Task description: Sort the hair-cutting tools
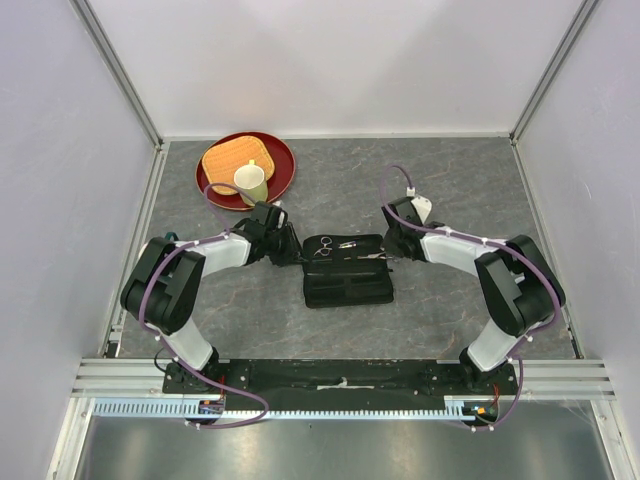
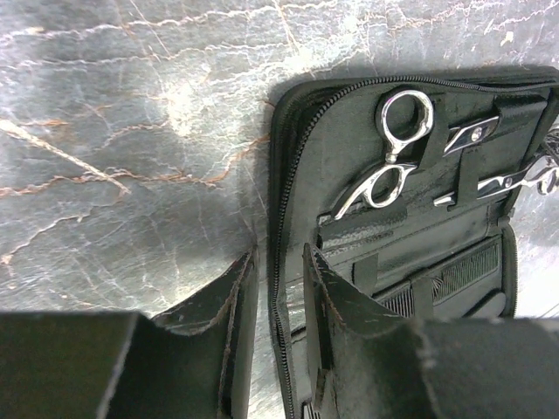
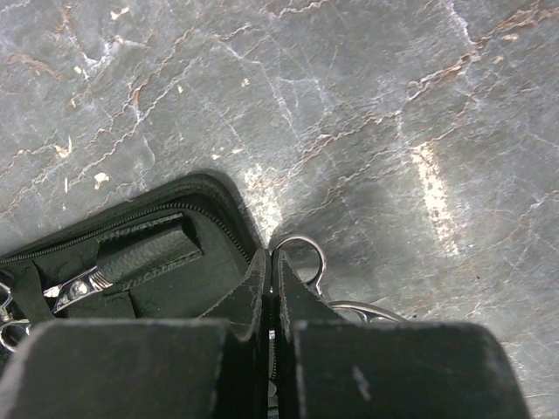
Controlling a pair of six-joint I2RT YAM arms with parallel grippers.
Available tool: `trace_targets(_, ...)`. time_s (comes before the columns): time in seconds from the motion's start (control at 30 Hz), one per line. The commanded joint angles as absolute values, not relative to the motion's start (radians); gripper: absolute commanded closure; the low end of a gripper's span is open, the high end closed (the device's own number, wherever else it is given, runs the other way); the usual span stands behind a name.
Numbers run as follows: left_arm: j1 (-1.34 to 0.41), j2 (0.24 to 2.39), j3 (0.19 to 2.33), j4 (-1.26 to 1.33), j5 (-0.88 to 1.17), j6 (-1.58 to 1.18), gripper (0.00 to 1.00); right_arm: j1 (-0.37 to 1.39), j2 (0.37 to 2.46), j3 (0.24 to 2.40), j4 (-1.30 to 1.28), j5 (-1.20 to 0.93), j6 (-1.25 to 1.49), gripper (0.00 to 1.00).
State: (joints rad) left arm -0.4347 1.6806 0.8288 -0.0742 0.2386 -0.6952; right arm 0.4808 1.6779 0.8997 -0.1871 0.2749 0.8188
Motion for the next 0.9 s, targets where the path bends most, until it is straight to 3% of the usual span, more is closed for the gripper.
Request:
trace_targets(0.0,-0.448,1.695,0.822,-0.026,0.271,-0.733,0.67,0.521,1.652,0.91,-0.163,0.27,0.844,1.0)
trace_targets(0.87,-0.486,1.712,0.813,-0.003,0.293,-0.764,0.7,0.644,1.704,0.945,-0.117,0.321,0.972,1.0)
